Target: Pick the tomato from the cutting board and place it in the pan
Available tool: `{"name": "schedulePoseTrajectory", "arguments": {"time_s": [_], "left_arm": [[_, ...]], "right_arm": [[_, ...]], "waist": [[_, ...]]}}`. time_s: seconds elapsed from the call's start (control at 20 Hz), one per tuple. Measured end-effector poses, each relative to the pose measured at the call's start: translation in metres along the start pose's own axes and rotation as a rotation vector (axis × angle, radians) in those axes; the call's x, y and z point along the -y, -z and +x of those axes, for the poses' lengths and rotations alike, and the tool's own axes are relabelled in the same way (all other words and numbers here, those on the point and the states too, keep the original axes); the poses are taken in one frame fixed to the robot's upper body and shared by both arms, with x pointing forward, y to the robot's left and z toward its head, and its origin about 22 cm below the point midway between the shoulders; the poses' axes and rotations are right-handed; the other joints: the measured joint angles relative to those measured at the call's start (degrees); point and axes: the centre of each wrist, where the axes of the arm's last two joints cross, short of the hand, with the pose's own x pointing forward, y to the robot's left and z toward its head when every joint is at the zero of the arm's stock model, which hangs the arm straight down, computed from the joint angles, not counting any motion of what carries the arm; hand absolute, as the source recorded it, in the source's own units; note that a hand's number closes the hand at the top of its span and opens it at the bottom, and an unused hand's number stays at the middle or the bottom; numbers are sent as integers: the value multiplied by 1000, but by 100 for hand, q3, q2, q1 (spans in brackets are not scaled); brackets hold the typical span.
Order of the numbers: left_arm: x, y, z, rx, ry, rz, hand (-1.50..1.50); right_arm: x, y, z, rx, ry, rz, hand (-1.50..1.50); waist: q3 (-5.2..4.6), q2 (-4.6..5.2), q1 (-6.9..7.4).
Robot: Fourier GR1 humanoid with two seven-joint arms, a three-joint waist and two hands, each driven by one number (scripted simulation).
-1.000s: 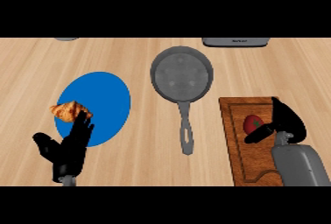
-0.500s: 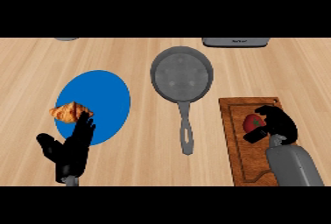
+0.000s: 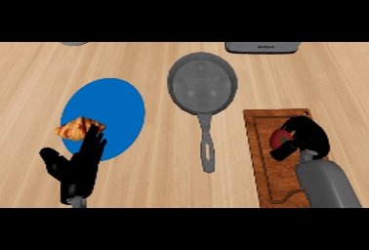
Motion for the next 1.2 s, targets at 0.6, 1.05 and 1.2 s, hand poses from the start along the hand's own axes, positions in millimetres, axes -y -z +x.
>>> {"name": "schedulePoseTrajectory", "arguments": {"time_s": [0.6, 1.05, 1.2], "left_arm": [[33, 10, 9, 2, 41, -128, 0], [40, 15, 8, -10, 49, -137, 0], [38, 17, 7, -9, 49, -123, 0]], "right_arm": [[-38, -102, 166, 433, -231, -40, 150], [-13, -187, 242, 629, -187, -426, 150], [-7, -202, 253, 662, -156, -489, 150]], "waist": [[20, 125, 893], [13, 85, 873], [13, 82, 805]]}}
